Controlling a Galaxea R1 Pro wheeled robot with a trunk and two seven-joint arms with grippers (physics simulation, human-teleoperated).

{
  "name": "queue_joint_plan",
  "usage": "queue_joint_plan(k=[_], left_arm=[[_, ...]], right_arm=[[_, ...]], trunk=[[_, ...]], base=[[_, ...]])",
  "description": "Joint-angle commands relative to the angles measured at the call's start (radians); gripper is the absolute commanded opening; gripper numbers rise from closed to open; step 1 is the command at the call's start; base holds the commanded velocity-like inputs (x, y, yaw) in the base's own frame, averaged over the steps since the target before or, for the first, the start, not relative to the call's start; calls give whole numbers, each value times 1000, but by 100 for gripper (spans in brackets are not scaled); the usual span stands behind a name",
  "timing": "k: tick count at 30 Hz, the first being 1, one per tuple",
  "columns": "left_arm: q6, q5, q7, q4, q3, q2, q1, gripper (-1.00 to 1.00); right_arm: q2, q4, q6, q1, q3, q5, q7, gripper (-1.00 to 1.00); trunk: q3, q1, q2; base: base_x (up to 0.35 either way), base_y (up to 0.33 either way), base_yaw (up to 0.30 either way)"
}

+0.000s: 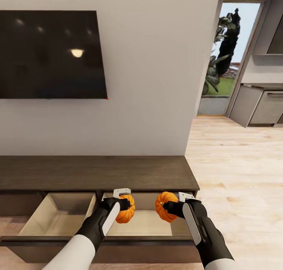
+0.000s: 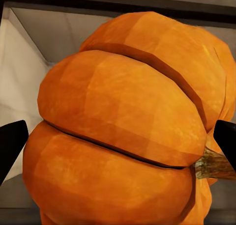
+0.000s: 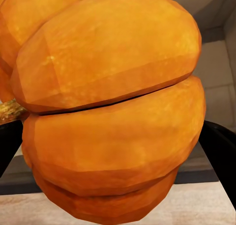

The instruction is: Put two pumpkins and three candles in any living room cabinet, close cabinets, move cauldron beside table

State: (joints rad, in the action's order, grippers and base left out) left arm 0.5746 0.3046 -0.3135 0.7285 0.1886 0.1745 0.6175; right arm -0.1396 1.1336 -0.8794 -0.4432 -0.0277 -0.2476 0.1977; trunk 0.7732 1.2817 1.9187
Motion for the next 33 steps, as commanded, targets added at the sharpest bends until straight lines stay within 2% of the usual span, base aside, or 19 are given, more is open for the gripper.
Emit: queue_joint_plan(k=[1, 3, 11, 18, 24, 33], left_arm=[[1, -1, -1, 0, 0, 0, 0, -100], [1, -1, -1, 0, 0, 0, 0, -100], [1, 0, -1, 0, 0, 0, 0, -100], [3, 1, -1, 0, 0, 0, 0, -100], [2, 1, 0, 1, 0, 0, 0, -100], [2, 1, 1, 2, 0, 0, 1, -100]], right_arm=[[0, 0, 0, 0, 0, -1, 2, -100], [0, 0, 0, 0, 0, -1, 2, -100], [1, 0, 0, 0, 0, -1, 2, -100], [1, 0, 0, 0, 0, -1, 2, -100], [1, 0, 0, 0, 0, -1, 2, -100], [1, 0, 1, 0, 1, -1, 1, -100]], trunk=[[3, 4, 7], [9, 12, 21], [9, 12, 21], [9, 12, 21], [9, 12, 21], [38, 46, 84]], base=[[0, 0, 0], [0, 0, 0], [14, -9, 0], [179, -177, 0], [29, -33, 0], [2, -2, 0]])
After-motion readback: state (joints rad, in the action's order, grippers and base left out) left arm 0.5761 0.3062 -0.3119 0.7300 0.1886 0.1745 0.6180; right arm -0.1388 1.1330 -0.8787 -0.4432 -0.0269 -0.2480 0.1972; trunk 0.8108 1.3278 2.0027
